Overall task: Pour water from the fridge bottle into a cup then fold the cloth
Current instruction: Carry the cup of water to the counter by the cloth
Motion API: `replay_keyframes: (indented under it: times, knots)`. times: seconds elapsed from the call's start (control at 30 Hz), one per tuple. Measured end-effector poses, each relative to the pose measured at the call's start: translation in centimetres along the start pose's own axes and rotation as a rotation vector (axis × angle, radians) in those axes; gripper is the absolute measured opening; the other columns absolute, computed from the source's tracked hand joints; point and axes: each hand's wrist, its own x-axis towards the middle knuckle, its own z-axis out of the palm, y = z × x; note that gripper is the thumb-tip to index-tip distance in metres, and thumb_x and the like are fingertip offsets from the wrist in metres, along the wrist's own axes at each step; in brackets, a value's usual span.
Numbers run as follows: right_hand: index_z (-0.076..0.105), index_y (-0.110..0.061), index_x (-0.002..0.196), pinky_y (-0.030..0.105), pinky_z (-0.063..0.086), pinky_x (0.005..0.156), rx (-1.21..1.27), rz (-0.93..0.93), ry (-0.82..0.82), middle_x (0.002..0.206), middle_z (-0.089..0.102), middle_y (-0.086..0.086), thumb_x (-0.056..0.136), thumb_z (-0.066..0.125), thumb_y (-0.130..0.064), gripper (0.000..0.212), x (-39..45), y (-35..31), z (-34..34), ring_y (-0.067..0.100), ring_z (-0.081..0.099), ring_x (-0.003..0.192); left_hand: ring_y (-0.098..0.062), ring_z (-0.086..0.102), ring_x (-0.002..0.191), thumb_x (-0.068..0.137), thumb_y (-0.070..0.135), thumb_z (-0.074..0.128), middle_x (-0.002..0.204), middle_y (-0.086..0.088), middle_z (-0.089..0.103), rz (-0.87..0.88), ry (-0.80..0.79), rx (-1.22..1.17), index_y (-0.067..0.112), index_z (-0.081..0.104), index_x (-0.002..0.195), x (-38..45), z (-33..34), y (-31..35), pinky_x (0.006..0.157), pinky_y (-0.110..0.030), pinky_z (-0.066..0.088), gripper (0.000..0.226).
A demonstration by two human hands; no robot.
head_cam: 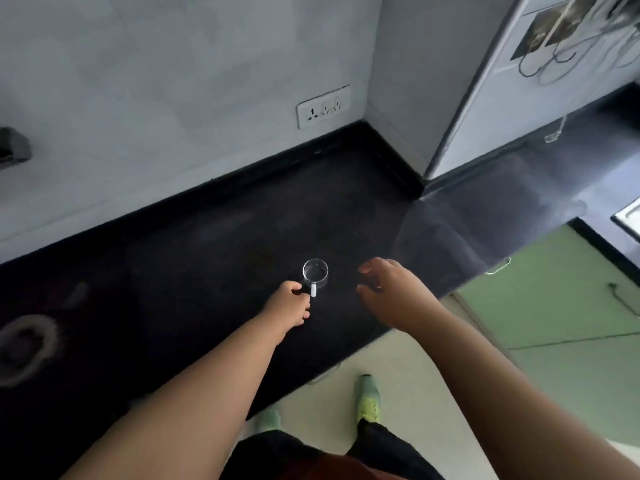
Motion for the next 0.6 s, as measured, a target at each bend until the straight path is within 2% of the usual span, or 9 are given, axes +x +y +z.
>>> replay_keyframes:
  times: [0.1,0.2,0.3,0.4,0.53,0.6]
  knots:
    - [0.056,-0.026,0.141,0.038,0.052,0.103,-0.037,-0.066,-0.074,0.143,0.056,0.000,0.100,0.060,-0.037,0.042,3.0,0.8,-0.4,0.022,0.065,0.119,-0.020,0.071,0.085,0.106,0.024,0.056,0.113,-0.012,0.072,-0.089,0.046,-0.169,0.017,0.054,0.137,1.1,2.0,0.1,0.076,-0.032,0.060,0.032]
    - [0.056,-0.026,0.141,0.036,0.052,0.102,-0.049,-0.094,-0.116,0.141,0.057,0.000,0.100,0.060,-0.036,0.042,4.7,1.0,-0.2,0.021,0.064,0.119,-0.019,0.071,0.080,0.108,0.029,0.054,0.105,-0.010,0.070,-0.160,0.063,-0.310,0.015,0.058,0.126,2.0,3.4,-0.3,0.070,-0.029,0.059,0.023]
    - [0.056,-0.027,0.142,0.035,0.053,0.100,-0.062,-0.108,-0.158,0.141,0.056,0.000,0.101,0.059,-0.037,0.042,5.5,1.3,0.2,0.020,0.064,0.119,-0.019,0.071,0.081,0.109,0.029,0.050,0.102,-0.010,0.070,-0.179,0.060,-0.373,0.013,0.062,0.115,2.9,4.1,-1.1,0.078,-0.033,0.061,0.022]
    - [0.055,-0.027,0.143,0.034,0.054,0.099,-0.068,-0.114,-0.199,0.142,0.056,0.000,0.102,0.060,-0.037,0.042,5.8,1.7,0.7,0.019,0.064,0.118,-0.021,0.070,0.087,0.109,0.028,0.048,0.103,-0.011,0.069,-0.179,0.050,-0.419,0.014,0.065,0.104,3.4,4.5,-1.5,0.087,-0.037,0.061,0.023]
    - [0.054,-0.027,0.144,0.031,0.051,0.098,-0.077,-0.115,-0.224,0.144,0.056,0.000,0.102,0.060,-0.035,0.043,6.1,1.8,0.7,0.020,0.063,0.121,-0.017,0.067,0.085,0.110,0.027,0.043,0.096,-0.006,0.066,-0.130,0.032,-0.388,0.012,0.065,0.099,3.3,4.5,-1.2,0.078,-0.030,0.056,0.029]
    - [0.054,-0.027,0.143,0.032,0.051,0.099,-0.073,-0.119,-0.232,0.144,0.056,0.000,0.102,0.060,-0.035,0.042,6.0,1.7,0.5,0.021,0.063,0.121,-0.017,0.065,0.083,0.111,0.029,0.041,0.092,-0.004,0.066,-0.092,0.057,-0.319,0.014,0.063,0.094,3.0,4.5,-1.0,0.079,-0.032,0.056,0.032]
